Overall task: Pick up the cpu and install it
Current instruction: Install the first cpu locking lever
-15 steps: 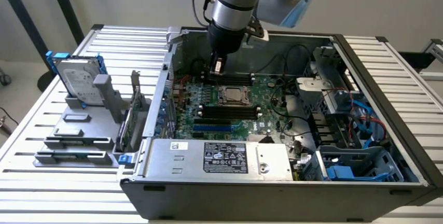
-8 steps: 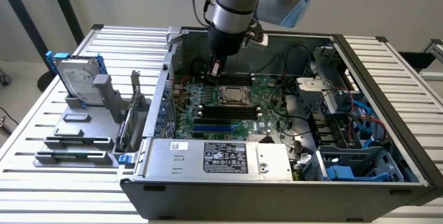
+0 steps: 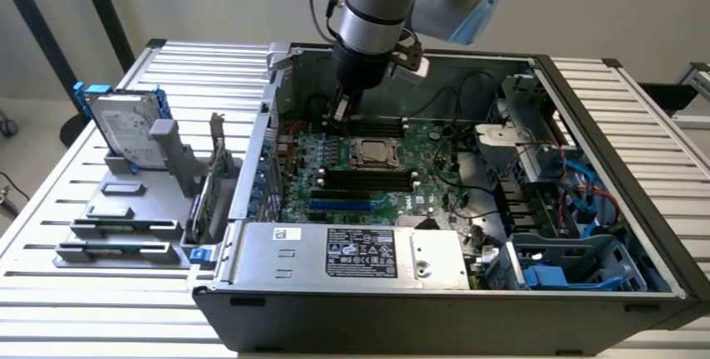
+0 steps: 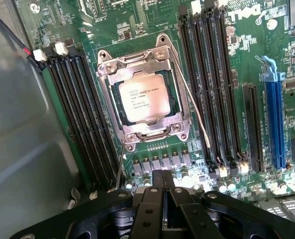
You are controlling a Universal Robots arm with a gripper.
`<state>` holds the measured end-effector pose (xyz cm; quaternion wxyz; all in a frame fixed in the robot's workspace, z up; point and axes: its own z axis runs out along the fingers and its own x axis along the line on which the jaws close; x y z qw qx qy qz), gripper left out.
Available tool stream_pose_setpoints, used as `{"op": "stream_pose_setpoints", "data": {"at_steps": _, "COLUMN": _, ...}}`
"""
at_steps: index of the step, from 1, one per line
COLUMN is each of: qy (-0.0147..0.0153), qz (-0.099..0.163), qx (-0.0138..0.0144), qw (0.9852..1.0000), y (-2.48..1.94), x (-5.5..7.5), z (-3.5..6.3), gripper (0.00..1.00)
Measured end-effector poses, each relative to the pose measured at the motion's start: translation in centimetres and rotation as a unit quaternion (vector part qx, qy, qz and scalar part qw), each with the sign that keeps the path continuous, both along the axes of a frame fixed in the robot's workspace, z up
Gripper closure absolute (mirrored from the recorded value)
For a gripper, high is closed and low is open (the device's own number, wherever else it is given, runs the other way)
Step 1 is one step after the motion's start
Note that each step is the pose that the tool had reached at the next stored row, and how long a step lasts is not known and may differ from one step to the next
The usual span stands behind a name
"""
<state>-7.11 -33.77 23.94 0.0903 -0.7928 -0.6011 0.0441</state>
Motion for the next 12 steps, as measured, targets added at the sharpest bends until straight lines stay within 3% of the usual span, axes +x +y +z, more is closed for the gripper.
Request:
{"op": "stream_pose_setpoints", "data": {"at_steps": 2, "qy": 0.0009, "qz": -0.004, "qx": 0.0104, "qw": 0.9999, "y": 0.0, "x": -0.11, "z": 0.0, "gripper": 0.89}}
{"op": "stream_pose_setpoints", "data": {"at_steps": 3, "qy": 0.0013, "qz": -0.007, "qx": 0.0133, "qw": 0.9999, "y": 0.0, "x": -0.15, "z": 0.0, "gripper": 0.89}}
{"op": "stream_pose_setpoints", "data": {"at_steps": 7, "qy": 0.002, "qz": -0.023, "qx": 0.0194, "qw": 0.9995, "y": 0.0, "x": -0.23, "z": 0.01, "gripper": 0.89}}
{"op": "stream_pose_setpoints", "data": {"at_steps": 9, "qy": 0.0026, "qz": -0.033, "qx": 0.0208, "qw": 0.9992, "y": 0.0, "x": -0.25, "z": 0.01, "gripper": 0.89}}
{"op": "stream_pose_setpoints", "data": {"at_steps": 11, "qy": 0.0043, "qz": -0.041, "qx": 0.023, "qw": 0.9989, "y": 0.0, "x": -0.29, "z": 0.0, "gripper": 0.89}}
{"op": "stream_pose_setpoints", "data": {"at_steps": 12, "qy": 0.0065, "qz": -0.043, "qx": 0.0251, "qw": 0.9987, "y": -0.03, "x": -0.32, "z": 0.01, "gripper": 0.89}}
